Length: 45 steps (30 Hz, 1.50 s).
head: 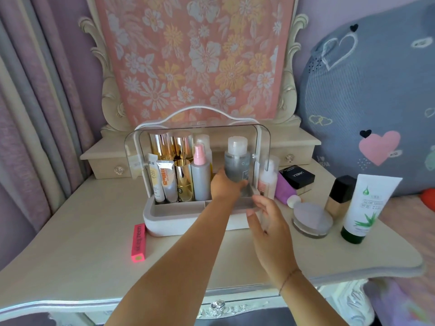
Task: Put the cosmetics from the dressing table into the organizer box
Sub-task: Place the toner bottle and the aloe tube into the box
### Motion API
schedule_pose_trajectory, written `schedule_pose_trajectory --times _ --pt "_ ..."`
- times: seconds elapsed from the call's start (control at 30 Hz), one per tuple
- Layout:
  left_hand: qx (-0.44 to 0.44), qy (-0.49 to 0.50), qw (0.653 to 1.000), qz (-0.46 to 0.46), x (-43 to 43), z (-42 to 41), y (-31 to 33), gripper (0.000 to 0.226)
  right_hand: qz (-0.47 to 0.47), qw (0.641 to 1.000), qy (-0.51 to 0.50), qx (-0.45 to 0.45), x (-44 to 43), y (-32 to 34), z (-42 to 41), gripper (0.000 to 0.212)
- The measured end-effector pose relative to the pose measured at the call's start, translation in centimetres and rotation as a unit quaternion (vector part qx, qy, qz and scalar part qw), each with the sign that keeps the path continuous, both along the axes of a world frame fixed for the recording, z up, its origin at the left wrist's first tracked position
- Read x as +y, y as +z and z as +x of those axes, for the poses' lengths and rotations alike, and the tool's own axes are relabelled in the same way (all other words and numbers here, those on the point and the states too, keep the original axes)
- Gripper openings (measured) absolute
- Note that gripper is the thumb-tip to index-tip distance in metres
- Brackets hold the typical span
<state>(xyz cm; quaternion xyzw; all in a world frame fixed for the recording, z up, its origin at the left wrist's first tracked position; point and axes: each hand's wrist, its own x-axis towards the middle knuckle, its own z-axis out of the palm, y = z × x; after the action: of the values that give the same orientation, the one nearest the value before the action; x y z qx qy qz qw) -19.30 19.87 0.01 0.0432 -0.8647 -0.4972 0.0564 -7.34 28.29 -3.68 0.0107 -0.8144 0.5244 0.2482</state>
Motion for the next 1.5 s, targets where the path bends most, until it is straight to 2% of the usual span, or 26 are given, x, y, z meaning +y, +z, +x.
schedule_pose_trajectory --times 0.2,0.37,0.57,0.63,0.7,0.77,0.83,0.9,1.0,1.07,1.17,1.37,1.43,1.5 --pt "-0.033 -0.006 0.996 -0.087 0.0 -0.2 0.2 0.058 0.003 1.000 0.003 0.001 -0.1 0.0 0.0 0.033" --pt "-0.037 0.010 0.992 -0.120 0.6 0.2 0.5 0.049 0.009 1.000 0.004 -0.001 -0.1 -0.2 -0.1 0.032" --pt "-0.029 0.012 0.994 -0.105 1.2 1.7 1.2 0.040 0.004 1.000 0.005 0.009 -0.1 0.0 -0.1 0.032" --pt "-0.018 0.014 0.995 -0.099 1.3 2.5 1.5 0.039 -0.009 0.999 -0.008 0.033 -0.1 0.3 0.4 0.031" --pt "-0.003 0.003 0.993 -0.116 1.1 3.6 1.7 0.037 0.001 0.994 -0.058 0.096 0.5 0.3 1.1 0.027" --pt "0.046 -0.008 0.992 -0.118 0.9 5.0 1.4 0.039 -0.015 0.977 -0.143 0.155 2.1 0.0 2.0 0.021" --pt "0.121 -0.009 0.991 -0.051 0.9 7.1 1.0 0.043 -0.082 0.952 -0.238 0.176 4.7 -0.2 2.6 0.024" --pt "0.211 -0.012 0.977 0.000 1.3 9.4 0.8 0.039 -0.139 0.927 -0.311 0.157 7.6 -0.3 2.8 0.036" --pt "0.289 -0.076 0.953 0.046 3.0 11.4 0.1 0.022 -0.097 0.917 -0.371 0.108 11.5 -0.4 2.7 0.057" --pt "0.264 -0.125 0.954 0.063 4.6 11.9 -0.4 0.019 -0.091 0.940 -0.319 0.077 13.3 -0.3 2.5 0.065" --pt "0.208 -0.191 0.958 0.056 7.4 11.8 -0.9 0.022 -0.111 0.972 -0.206 0.018 15.2 -0.8 2.5 0.049" --pt "0.123 -0.274 0.952 0.057 12.6 11.9 -0.3 0.024 -0.053 0.985 -0.163 -0.032 16.8 -0.8 2.9 0.033" --pt "0.145 -0.292 0.943 0.060 13.2 12.8 -0.2 0.022 -0.040 0.985 -0.162 -0.032 16.5 -0.4 3.6 0.029" --pt "0.203 -0.308 0.928 0.046 12.4 13.8 -0.1 0.022 -0.058 0.986 -0.156 -0.017 15.7 0.0 4.7 0.028"
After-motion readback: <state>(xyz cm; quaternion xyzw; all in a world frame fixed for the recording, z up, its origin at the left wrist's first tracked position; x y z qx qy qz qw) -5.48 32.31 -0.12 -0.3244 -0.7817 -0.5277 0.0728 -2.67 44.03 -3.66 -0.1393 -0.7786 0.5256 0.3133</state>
